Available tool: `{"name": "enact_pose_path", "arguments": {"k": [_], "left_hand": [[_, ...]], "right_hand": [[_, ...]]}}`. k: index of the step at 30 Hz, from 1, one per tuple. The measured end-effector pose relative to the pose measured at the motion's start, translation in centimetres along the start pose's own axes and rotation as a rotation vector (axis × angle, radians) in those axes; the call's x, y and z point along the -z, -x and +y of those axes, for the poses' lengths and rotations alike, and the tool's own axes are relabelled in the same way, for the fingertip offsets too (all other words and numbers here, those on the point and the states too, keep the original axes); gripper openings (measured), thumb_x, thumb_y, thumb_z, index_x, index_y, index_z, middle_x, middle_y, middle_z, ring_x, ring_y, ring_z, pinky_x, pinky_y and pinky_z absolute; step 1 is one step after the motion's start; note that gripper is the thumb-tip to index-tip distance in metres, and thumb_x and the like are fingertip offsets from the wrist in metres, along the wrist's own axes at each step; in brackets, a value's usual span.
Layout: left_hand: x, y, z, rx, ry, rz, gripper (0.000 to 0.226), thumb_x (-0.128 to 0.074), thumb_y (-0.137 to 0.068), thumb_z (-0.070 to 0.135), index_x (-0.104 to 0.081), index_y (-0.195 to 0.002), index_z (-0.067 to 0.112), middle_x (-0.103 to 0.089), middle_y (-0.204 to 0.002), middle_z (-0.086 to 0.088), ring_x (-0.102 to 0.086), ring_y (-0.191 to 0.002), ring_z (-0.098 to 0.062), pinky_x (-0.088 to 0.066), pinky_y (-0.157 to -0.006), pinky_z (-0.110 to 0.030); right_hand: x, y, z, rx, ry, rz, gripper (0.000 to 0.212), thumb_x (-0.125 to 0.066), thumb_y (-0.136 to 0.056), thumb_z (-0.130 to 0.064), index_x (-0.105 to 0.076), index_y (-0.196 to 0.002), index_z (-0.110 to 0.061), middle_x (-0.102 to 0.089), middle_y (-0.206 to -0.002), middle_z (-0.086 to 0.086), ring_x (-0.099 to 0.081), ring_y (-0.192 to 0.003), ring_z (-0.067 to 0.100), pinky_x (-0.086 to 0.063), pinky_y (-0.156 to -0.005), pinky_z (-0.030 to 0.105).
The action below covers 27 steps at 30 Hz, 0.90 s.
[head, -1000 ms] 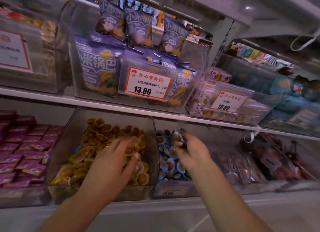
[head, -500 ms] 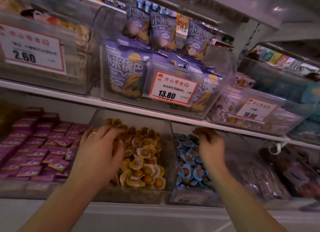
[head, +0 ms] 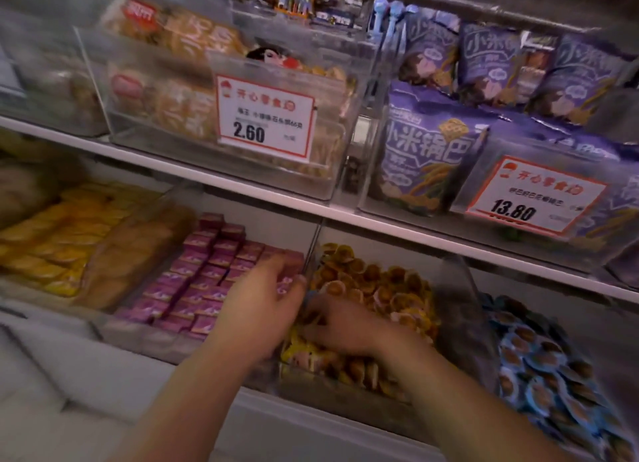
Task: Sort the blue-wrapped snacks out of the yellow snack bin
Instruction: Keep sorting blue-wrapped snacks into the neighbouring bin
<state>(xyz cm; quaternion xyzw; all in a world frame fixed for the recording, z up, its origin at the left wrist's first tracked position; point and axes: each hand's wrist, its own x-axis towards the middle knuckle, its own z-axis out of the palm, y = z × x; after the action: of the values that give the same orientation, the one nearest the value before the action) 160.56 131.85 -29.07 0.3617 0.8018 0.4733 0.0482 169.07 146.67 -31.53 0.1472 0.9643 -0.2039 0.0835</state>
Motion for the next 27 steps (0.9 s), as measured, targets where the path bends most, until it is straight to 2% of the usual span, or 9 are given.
{"name": "enact_pose_path", "arguments": {"k": [3,8,10,12,15,20,22,24,27], "left_hand": [[0.2,-0.1,-0.4,-0.005,-0.007,-0.015,0.027,-0.061,-0.092,0.034,-0.066,-0.117,0.026,-0.073,-0.11,0.008,-0.067,-0.103,-0.012,-0.054,-0.086,-0.033],[0.3,-0.2,-0.4,-0.003,-0.024,-0.048,0.028,-0.058,-0.093,0.039,-0.067,-0.117,0.026,-0.073,-0.107,0.009,-0.068,-0.097,-0.01,-0.054,-0.085,-0.033],[0.4,-0.2,-0.3,0.001,-0.028,-0.051,0.028,-0.057,-0.094,0.04,-0.066,-0.117,0.027,-0.073,-0.106,0.01,-0.068,-0.093,-0.009,-0.054,-0.084,-0.031],[0.4,-0.1,-0.2,0.001,-0.019,-0.058,0.029,-0.057,-0.094,0.04,-0.066,-0.118,0.027,-0.072,-0.107,0.011,-0.066,-0.093,-0.007,-0.054,-0.083,-0.031],[0.3,-0.3,-0.1,0.008,0.0,-0.059,0.029,-0.057,-0.093,0.038,-0.065,-0.119,0.027,-0.071,-0.106,0.011,-0.065,-0.098,-0.008,-0.054,-0.087,-0.034],[0.1,-0.3,-0.1,0.022,0.015,-0.042,0.029,-0.058,-0.092,0.038,-0.064,-0.118,0.029,-0.069,-0.104,0.013,-0.064,-0.098,-0.006,-0.054,-0.084,-0.032],[0.2,-0.4,-0.2,0.016,0.016,-0.037,0.03,-0.06,-0.091,0.037,-0.064,-0.12,0.029,-0.069,-0.106,0.015,-0.063,-0.1,-0.004,-0.054,-0.085,-0.029],[0.2,-0.6,-0.3,0.004,0.026,-0.044,0.031,-0.061,-0.091,0.035,-0.064,-0.121,0.028,-0.068,-0.11,0.015,-0.063,-0.104,-0.004,-0.054,-0.088,-0.031],[0.4,-0.6,-0.2,-0.012,0.035,-0.042,0.031,-0.062,-0.09,0.034,-0.064,-0.121,0.029,-0.068,-0.11,0.016,-0.062,-0.104,-0.001,-0.054,-0.09,-0.031]], "right_hand": [[2.3,0.8,3.4,-0.07,0.293,-0.097,0.036,-0.056,-0.085,-0.06,-0.065,-0.109,-0.035,-0.068,-0.108,-0.003,-0.063,-0.099,0.021,-0.048,-0.077,0.028],[5.0,0.2,5.7,-0.202,0.404,-0.141,0.047,-0.056,-0.07,-0.073,-0.059,-0.07,-0.026,-0.057,-0.072,-0.011,-0.06,-0.074,0.017,-0.043,-0.06,0.026],[4.8,-0.5,4.9,-0.222,0.455,-0.066,0.044,-0.054,-0.07,-0.071,-0.062,-0.079,-0.029,-0.064,-0.086,-0.007,-0.062,-0.081,0.017,-0.041,-0.064,0.026],[4.1,-1.1,4.0,-0.129,0.53,0.113,0.03,-0.056,-0.079,-0.054,-0.065,-0.093,-0.028,-0.067,-0.1,0.0,-0.063,-0.095,0.023,-0.044,-0.071,0.03],[2.7,-2.1,2.1,0.064,0.374,0.269,0.027,-0.054,-0.085,-0.043,-0.068,-0.102,-0.027,-0.069,-0.102,0.002,-0.062,-0.099,0.025,-0.05,-0.079,0.036],[0.2,-4.0,1.0,-0.058,0.29,0.074,0.043,-0.058,-0.089,-0.038,-0.057,-0.129,-0.021,-0.057,-0.127,0.008,-0.043,-0.125,0.028,-0.046,-0.098,0.045],[0.4,-3.9,1.5,-0.06,0.242,0.067,0.031,-0.063,-0.084,-0.04,-0.063,-0.112,-0.026,-0.065,-0.116,0.005,-0.058,-0.112,0.025,-0.053,-0.083,0.037],[0.6,-3.4,2.2,-0.081,0.183,0.024,0.016,-0.069,-0.079,-0.041,-0.055,-0.083,-0.035,-0.066,-0.098,-0.002,-0.062,-0.091,0.019,-0.046,-0.062,0.028],[0.8,-2.6,3.0,-0.096,0.055,0.069,0.009,-0.069,-0.082,-0.03,-0.061,-0.083,-0.028,-0.064,-0.094,-0.004,-0.061,-0.087,0.016,-0.051,-0.07,0.033]]}}
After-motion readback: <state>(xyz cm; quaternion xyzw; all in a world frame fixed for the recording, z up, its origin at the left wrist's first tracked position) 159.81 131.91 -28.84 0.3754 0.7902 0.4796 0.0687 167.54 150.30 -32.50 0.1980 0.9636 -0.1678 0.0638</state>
